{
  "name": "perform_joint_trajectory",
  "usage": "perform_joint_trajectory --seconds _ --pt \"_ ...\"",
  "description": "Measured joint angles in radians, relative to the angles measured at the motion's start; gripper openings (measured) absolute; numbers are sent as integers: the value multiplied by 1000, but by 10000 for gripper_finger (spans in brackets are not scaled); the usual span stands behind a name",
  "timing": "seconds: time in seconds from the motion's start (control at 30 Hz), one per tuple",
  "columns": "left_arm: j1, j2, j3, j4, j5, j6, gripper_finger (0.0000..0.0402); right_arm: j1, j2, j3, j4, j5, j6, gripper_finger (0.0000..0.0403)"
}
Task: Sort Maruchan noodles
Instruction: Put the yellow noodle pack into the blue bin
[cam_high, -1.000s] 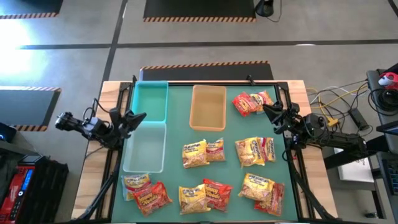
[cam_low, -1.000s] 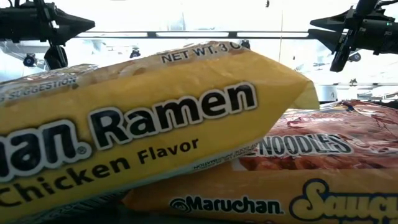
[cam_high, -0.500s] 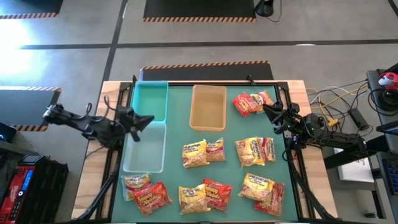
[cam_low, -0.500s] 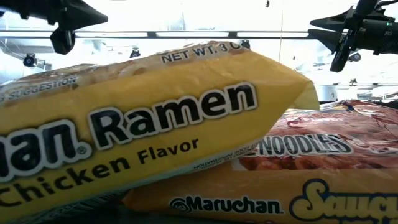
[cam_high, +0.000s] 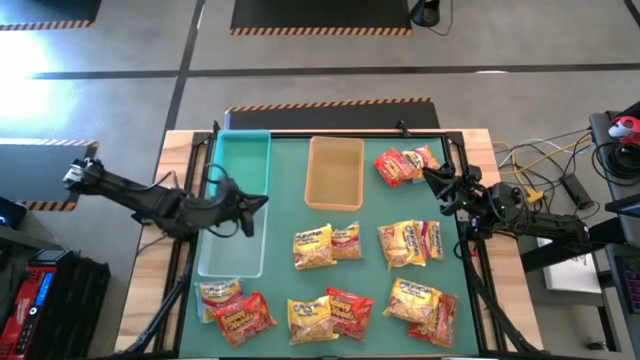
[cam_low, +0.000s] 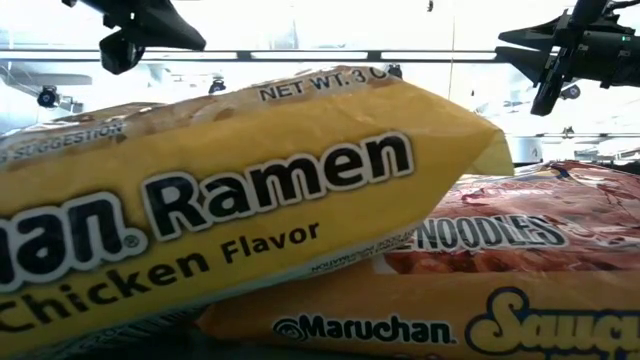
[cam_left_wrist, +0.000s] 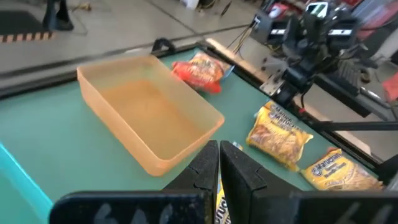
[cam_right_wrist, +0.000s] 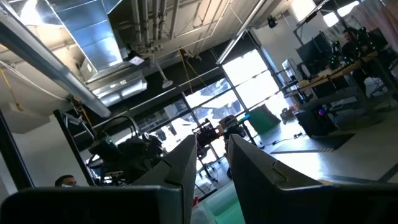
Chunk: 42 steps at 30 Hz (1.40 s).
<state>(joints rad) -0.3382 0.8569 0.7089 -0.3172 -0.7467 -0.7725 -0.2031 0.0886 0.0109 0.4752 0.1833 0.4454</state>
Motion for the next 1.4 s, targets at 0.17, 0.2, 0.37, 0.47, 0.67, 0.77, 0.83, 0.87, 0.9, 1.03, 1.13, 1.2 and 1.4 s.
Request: perform_joint_trajectory --seconds 0.17,0.2,0.37,0.47,0.67,0.77,0.83,0.87,0.9,1.03,1.13,1.2,1.4 --pt "2 89 33 0 0 -69 16 0 0 0 0 0 0 84" --pt "3 105 37 1 0 -87 23 0 0 0 0 0 0 84" --pt "7 186 50 0 29 -171 62 0 0 0 0 0 0 84" --pt "9 238 55 2 62 -213 81 0 0 0 0 0 0 84" --pt "9 369 107 5 136 -262 91 0 0 0 0 0 0 84" --pt "9 445 150 4 216 -267 88 0 0 0 0 0 0 84" --pt "9 498 181 5 279 -290 84 0 0 0 0 0 0 84" --pt "9 525 196 2 307 -305 83 0 0 0 0 0 0 84" --pt "7 552 210 3 337 -316 81 0 0 0 0 0 0 84" --pt "5 654 253 3 506 -349 76 0 0 0 0 0 0 84" --pt "3 719 276 -2 617 -379 75 0 0 0 0 0 0 84" --pt "1 752 292 -5 658 -392 75 0 0 0 0 0 0 84" --pt "0 818 328 -26 655 -393 74 0 0 0 0 0 0 84"
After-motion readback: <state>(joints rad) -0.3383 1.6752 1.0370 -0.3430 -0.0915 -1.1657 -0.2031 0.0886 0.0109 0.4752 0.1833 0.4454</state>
